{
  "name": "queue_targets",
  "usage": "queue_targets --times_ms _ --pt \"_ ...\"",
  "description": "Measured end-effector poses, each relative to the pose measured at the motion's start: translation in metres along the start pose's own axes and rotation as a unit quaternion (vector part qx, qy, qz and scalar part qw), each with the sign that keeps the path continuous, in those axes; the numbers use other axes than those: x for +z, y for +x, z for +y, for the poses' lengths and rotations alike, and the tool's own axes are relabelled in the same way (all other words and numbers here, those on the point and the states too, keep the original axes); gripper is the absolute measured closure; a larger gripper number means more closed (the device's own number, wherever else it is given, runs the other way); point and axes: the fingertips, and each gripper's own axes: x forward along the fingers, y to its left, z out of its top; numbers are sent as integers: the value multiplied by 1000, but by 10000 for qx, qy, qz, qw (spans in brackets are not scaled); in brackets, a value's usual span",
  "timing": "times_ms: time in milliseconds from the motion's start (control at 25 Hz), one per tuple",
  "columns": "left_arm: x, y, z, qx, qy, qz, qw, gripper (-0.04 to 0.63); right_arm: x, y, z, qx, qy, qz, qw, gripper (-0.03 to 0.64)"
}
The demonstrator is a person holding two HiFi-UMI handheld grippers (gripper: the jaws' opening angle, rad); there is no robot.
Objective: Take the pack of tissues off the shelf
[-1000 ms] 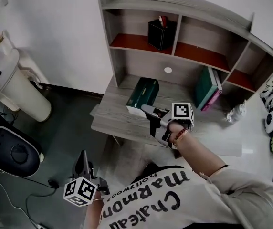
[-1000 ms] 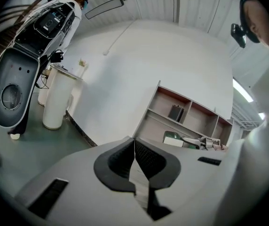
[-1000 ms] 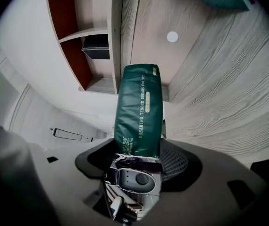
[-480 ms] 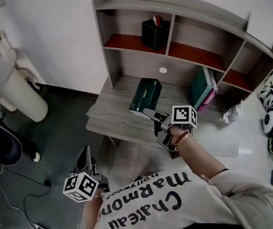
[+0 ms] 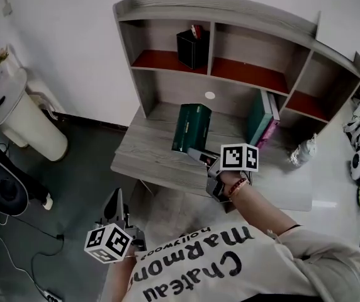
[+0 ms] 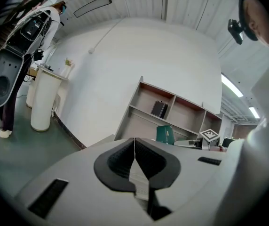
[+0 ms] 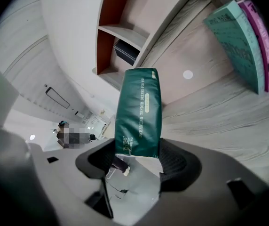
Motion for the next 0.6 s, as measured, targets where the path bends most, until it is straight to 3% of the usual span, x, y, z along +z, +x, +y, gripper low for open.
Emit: queue_targets --times_ms 280,600 --pt "0 -3 -40 -67 134 -130 9998 577 6 -27 1 -197 -924 -11 9955 322" --pt "-22 -16 -79 -154 142 -103 9997 577 -8 -61 -9 -298 -1297 48 9911 325"
